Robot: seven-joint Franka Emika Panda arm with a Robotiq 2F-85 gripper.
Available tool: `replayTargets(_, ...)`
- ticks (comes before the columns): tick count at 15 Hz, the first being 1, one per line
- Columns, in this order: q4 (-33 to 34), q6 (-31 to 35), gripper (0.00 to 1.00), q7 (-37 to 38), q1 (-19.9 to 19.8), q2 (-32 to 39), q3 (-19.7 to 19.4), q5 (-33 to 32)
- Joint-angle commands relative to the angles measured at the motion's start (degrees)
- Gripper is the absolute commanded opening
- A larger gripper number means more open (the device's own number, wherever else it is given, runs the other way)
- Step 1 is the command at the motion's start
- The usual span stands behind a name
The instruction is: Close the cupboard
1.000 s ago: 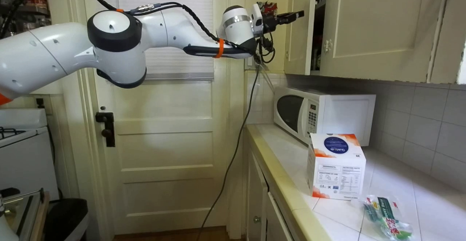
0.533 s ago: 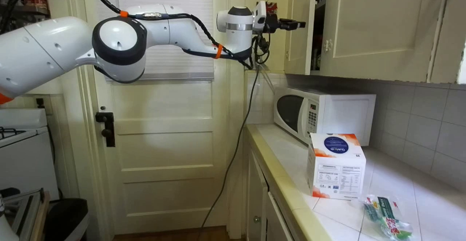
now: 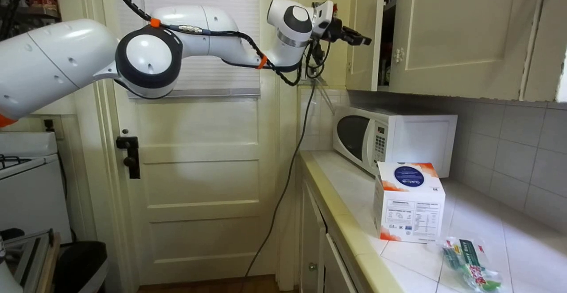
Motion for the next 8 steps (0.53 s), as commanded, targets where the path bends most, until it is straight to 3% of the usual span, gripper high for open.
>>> replayTargets(1,-0.1,-0.4,0.00,-10.5,-1.1,-0.1,4.8,13.2)
replayTargets(3,0.0,-2.4,0.00,-11.8,-1.0,-0.4,3.7,17.1)
replayTargets(4,0.0,-0.1,0.00,-10.5,-0.1,0.1,0.7,16.3)
replayTargets(8,0.0,-0.2,0.00,-10.9,0.1,0.1,-0.6,17.1)
